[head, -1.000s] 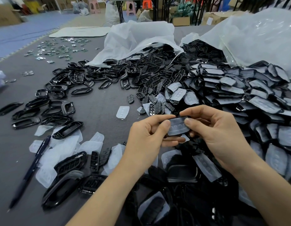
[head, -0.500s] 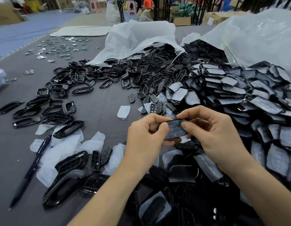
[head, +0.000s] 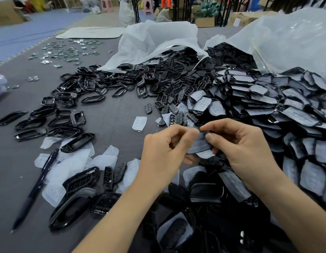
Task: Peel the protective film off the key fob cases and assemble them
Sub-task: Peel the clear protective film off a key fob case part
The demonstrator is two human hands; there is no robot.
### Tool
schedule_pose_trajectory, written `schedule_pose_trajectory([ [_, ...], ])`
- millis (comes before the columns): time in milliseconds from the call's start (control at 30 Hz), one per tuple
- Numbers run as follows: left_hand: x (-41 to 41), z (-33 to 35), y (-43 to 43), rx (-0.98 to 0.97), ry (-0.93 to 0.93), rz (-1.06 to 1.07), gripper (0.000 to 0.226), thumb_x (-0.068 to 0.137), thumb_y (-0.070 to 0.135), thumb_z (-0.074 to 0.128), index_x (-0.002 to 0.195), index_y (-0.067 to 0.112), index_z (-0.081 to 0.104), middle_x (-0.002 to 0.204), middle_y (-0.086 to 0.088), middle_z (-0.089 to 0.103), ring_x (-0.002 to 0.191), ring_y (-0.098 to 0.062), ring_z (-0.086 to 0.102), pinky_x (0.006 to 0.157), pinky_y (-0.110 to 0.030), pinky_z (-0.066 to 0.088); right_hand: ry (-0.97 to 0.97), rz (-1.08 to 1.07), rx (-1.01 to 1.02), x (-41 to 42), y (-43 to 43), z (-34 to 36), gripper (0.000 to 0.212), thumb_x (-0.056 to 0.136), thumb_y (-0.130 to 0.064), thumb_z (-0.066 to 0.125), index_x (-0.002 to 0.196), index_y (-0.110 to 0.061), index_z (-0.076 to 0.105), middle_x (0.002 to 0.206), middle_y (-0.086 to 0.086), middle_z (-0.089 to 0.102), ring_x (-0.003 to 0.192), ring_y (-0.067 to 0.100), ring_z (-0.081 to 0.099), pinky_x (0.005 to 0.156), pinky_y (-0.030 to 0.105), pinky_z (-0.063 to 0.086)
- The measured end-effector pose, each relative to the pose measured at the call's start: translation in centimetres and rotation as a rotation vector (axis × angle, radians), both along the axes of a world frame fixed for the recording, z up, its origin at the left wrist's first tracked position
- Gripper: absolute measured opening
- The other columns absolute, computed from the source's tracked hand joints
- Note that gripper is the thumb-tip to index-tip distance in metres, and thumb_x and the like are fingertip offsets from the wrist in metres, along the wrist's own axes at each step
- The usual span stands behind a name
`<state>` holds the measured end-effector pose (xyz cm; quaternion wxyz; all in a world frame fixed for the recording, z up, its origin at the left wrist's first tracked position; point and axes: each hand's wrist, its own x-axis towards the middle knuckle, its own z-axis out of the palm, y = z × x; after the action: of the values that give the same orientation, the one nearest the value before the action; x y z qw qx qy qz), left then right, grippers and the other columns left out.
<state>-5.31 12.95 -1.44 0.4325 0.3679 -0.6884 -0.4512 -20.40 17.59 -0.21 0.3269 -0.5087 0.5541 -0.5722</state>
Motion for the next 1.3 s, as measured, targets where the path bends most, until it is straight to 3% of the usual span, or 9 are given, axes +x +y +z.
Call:
schedule_pose_trajectory([
  [33,-0.1,0.0,0.1,0.027,0.027,-0.039,0.009,0.087,0.028,0.065,0.090,0.021,0.069,0.070,-0.007,0.072,0.055,-0.020,0.070,0.055,-0.033,0.059,-0.016,-0.020,-0.004,-0.1,0.0,0.0,0.024,0.084,0.003,0.066,0.080,-0.020,0.073,0.076,0.006,0.071,0.060,0.010,0.059,0.056,0.018,0.049],
  [200,-0.2,-0.3,-0.2,0.148,0.161,-0.127,0.014,0.090,0.004,0.062,0.095,0.016,0.067,0.080,-0.003,0.075,0.061,-0.020,0.072,0.055,-0.020,0.055,0.018,-0.037,-0.024,0.0,0.0,0.2,0.022,0.084,0.003,0.065,0.084,-0.018,0.072,0.075,0.007,0.070,0.056,0.006,0.056,0.057,0.015,0.048],
  [633,-0.1,0.1,0.0,0.188,0.181,-0.099,0.014,0.094,0.008,0.054,0.096,0.010,0.068,0.077,-0.004,0.075,0.061,-0.022,0.072,0.052,-0.020,0.055,0.023,-0.053,-0.025,0.5,0.2,0.5,0.024,0.084,0.004,0.064,0.081,-0.019,0.071,0.074,0.006,0.069,0.054,0.004,0.055,0.055,0.014,0.047],
  [733,0.3,0.1,-0.2,0.000,0.012,-0.068,0.025,0.093,0.030,0.058,0.117,0.026,0.065,0.097,0.003,0.074,0.079,-0.025,0.072,0.066,-0.029,0.060,-0.017,-0.079,0.001,0.3,0.2,0.5,0.025,0.085,0.003,0.064,0.080,-0.020,0.072,0.072,0.003,0.070,0.054,0.003,0.055,0.053,0.013,0.047],
  [800,0.7,0.0,-0.5,-0.239,-0.130,-0.125,0.046,0.086,0.037,0.066,0.130,0.034,0.054,0.122,0.018,0.063,0.106,-0.006,0.064,0.086,-0.021,0.053,-0.077,-0.105,0.039,0.0,0.1,0.6,0.025,0.084,0.004,0.064,0.078,-0.019,0.073,0.067,0.000,0.069,0.052,0.003,0.053,0.051,0.013,0.045],
  [867,0.6,-0.1,-0.7,-0.430,-0.224,-0.168,0.053,0.083,0.028,0.072,0.133,0.027,0.054,0.138,0.015,0.052,0.127,0.002,0.048,0.103,-0.016,0.040,-0.164,-0.117,0.089,-0.3,-0.1,0.6,0.027,0.082,0.006,0.062,0.073,-0.016,0.073,0.064,0.001,0.065,0.054,0.010,0.050,0.050,0.016,0.043],
  [967,0.1,-0.5,-0.7,-0.496,-0.211,-0.164,0.035,0.084,0.006,0.069,0.119,0.010,0.066,0.126,0.002,0.063,0.126,-0.005,0.051,0.106,-0.017,0.037,-0.318,-0.069,0.161,-0.6,-0.2,0.6,0.029,0.082,0.008,0.058,0.067,-0.011,0.073,0.073,0.013,0.063,0.070,0.025,0.047,0.055,0.020,0.040],
  [1133,0.3,0.4,-0.4,0.086,0.053,-0.151,0.025,0.079,0.021,0.069,0.097,0.037,0.074,0.090,0.001,0.076,0.080,-0.015,0.059,0.081,-0.027,0.045,-0.588,0.117,0.198,-0.9,0.1,2.0,0.015,0.072,-0.013,0.065,0.070,-0.003,0.076,0.068,0.005,0.066,0.055,0.008,0.054,0.050,0.012,0.045],
  [1300,0.1,0.5,-0.5,0.511,0.375,-0.288,0.036,0.067,0.023,0.069,0.100,0.011,0.075,0.099,-0.013,0.074,0.095,-0.022,0.070,0.081,-0.025,0.056,-0.592,0.132,0.214,-0.9,0.2,2.2,0.011,0.071,-0.011,0.063,0.066,-0.009,0.073,0.062,0.004,0.058,0.047,0.005,0.049,0.041,0.010,0.040],
])
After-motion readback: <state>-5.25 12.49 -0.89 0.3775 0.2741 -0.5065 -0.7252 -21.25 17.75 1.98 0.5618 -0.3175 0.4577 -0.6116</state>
